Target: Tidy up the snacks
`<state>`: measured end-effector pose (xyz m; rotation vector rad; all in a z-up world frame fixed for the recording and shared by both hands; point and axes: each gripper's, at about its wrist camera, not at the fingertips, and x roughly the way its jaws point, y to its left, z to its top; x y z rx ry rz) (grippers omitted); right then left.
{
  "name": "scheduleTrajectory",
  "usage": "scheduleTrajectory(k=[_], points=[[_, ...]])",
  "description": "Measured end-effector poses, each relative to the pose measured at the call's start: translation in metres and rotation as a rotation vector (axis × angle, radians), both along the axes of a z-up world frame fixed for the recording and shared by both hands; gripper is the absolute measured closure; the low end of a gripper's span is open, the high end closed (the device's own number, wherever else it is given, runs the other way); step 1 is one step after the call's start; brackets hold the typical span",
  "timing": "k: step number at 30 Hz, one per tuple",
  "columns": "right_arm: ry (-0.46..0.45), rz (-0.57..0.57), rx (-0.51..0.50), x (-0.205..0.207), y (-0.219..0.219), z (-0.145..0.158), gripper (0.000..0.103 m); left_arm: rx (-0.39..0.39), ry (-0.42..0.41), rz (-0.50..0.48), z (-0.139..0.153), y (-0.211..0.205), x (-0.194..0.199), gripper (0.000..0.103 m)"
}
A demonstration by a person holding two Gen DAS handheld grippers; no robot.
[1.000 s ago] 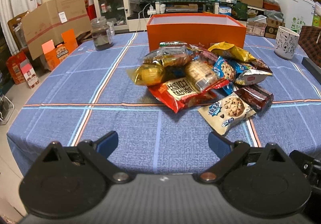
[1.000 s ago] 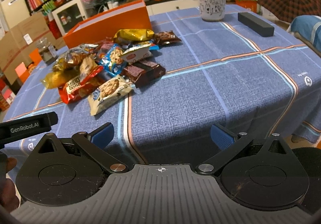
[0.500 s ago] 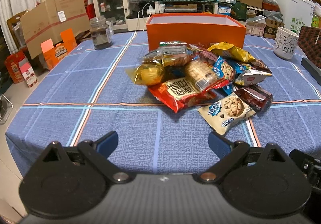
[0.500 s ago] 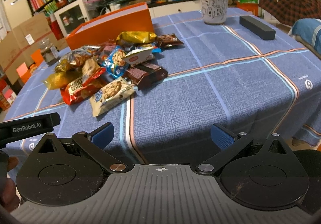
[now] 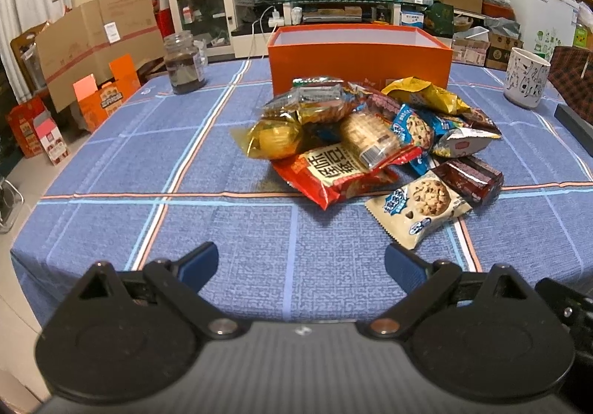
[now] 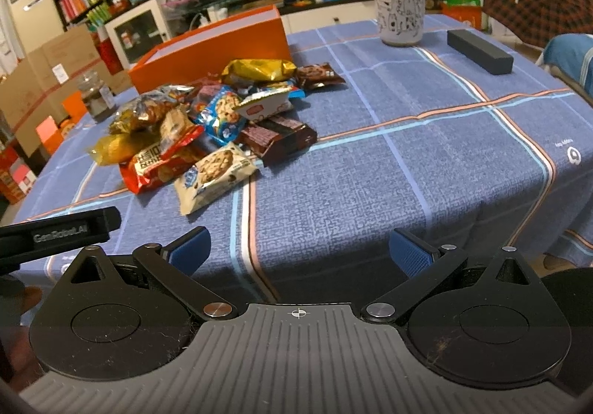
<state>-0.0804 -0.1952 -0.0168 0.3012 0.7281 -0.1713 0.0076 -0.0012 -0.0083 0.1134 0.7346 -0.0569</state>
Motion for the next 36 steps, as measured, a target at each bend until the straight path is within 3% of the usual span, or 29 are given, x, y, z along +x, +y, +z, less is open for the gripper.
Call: scheduleTrajectory(k=[8, 9, 13, 17, 20, 25, 31, 36], points=[[-0.032, 0.055, 0.014, 0.021, -0.002, 0.001, 0.011, 0.031, 0.014, -0.005, 0.008, -0.003, 0.018, 0.007], [-0.042, 0.060, 0.004, 0.022, -0.001, 0.002, 0.014, 0.025, 0.009, -0.010, 0.011, 0.000, 0.020, 0.007], [-0.102, 0.115, -0.003, 0.029, 0.004, -0.001, 0.007, -0.039, 0.044, -0.083, 0.013, 0.014, 0.032, 0.007], [-0.047, 0.183, -0.013, 0.054, 0.015, -0.011, 0.011, -0.098, 0.078, -0.182, 0.008, 0.021, 0.050, 0.007], [-0.023, 0.218, -0.001, 0.072, 0.020, -0.013, 0.018, -0.071, 0.075, -0.198, 0.009, 0.020, 0.069, 0.007], [-0.057, 0.275, -0.035, 0.100, 0.032, -0.003, 0.018, -0.060, 0.061, -0.172, 0.009, 0.030, 0.106, 0.007], [-0.093, 0.390, -0.087, 0.148, 0.052, 0.003, 0.018, -0.137, 0.012, -0.094, 0.031, 0.056, 0.153, 0.007], [-0.124, 0.438, -0.121, 0.187, 0.073, 0.007, 0.018, -0.178, 0.034, -0.176, 0.042, 0.050, 0.211, 0.007]])
